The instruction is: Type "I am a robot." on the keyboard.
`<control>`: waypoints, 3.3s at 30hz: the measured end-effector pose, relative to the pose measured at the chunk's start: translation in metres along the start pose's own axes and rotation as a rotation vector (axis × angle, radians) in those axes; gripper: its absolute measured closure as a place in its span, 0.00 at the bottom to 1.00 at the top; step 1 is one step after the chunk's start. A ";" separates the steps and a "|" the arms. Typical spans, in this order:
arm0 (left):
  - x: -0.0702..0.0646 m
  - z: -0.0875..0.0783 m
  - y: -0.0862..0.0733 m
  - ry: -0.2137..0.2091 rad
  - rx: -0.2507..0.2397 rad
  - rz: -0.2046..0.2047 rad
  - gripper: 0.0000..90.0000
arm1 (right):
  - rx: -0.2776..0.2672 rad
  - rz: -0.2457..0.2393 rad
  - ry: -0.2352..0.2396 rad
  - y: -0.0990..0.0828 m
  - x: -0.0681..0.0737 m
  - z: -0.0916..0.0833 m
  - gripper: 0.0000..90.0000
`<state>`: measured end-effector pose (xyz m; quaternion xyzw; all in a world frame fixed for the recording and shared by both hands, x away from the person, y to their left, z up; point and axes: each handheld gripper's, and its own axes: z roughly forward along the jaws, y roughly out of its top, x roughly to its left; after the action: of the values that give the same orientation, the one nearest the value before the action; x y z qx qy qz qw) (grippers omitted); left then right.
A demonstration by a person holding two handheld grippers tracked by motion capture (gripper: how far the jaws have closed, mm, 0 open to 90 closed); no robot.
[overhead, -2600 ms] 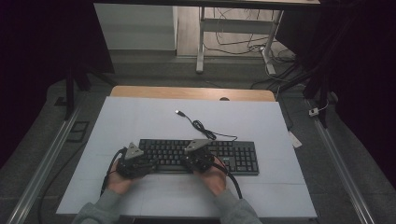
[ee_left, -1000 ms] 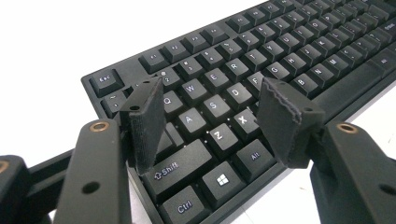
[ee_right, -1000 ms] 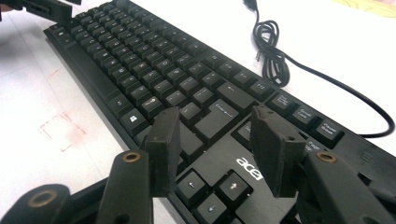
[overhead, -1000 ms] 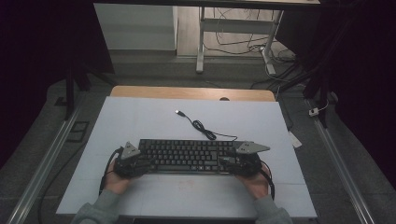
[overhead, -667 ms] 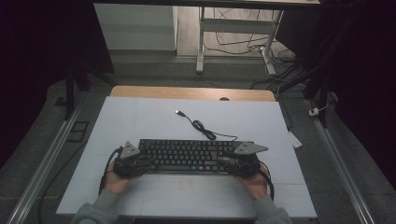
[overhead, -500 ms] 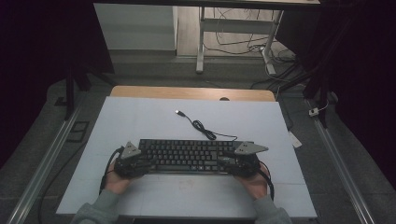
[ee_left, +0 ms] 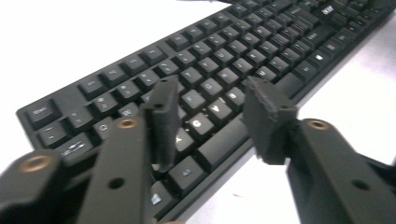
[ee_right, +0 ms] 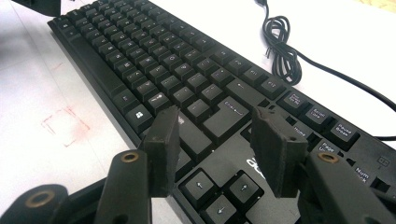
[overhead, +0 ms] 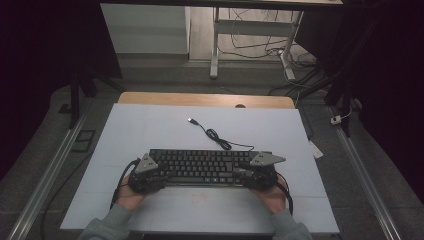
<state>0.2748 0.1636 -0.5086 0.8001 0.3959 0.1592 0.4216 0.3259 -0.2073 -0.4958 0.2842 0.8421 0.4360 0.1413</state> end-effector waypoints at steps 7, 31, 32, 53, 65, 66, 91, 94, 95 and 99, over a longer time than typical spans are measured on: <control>-0.005 0.003 0.001 -0.030 0.013 0.019 0.97 | 0.003 -0.003 -0.002 0.000 0.000 0.000 0.58; -0.016 0.031 -0.003 -0.027 0.118 0.066 0.99 | 0.010 -0.009 0.002 -0.001 0.003 0.004 0.57; -0.016 0.031 -0.003 -0.025 0.119 0.068 0.99 | 0.012 -0.010 0.002 -0.001 0.003 0.003 0.57; -0.004 0.010 -0.001 0.012 -0.031 -0.023 0.72 | 0.013 -0.008 -0.009 -0.001 0.002 0.001 0.57; 0.007 0.006 -0.004 0.024 -0.017 -0.061 0.50 | 0.017 -0.009 -0.009 -0.001 0.002 0.002 0.56; 0.008 0.006 -0.004 0.024 -0.016 -0.061 0.49 | 0.016 -0.009 -0.009 -0.001 0.002 0.002 0.56; 0.020 0.002 -0.006 0.062 -0.009 -0.091 0.48 | 0.024 -0.013 -0.014 -0.001 0.002 0.004 0.56; 0.022 0.005 -0.006 0.077 -0.001 -0.101 0.49 | 0.019 -0.011 -0.014 -0.001 0.002 0.004 0.56; 0.022 0.005 -0.006 0.079 0.002 -0.102 0.49 | 0.025 -0.012 -0.017 -0.001 0.002 0.004 0.56; 0.026 0.007 -0.006 0.096 0.007 -0.114 0.54 | 0.026 -0.015 -0.016 -0.001 0.002 0.004 0.56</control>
<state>0.2923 0.1818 -0.5198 0.7693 0.4612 0.1717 0.4075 0.3256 -0.2038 -0.4990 0.2833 0.8487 0.4216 0.1475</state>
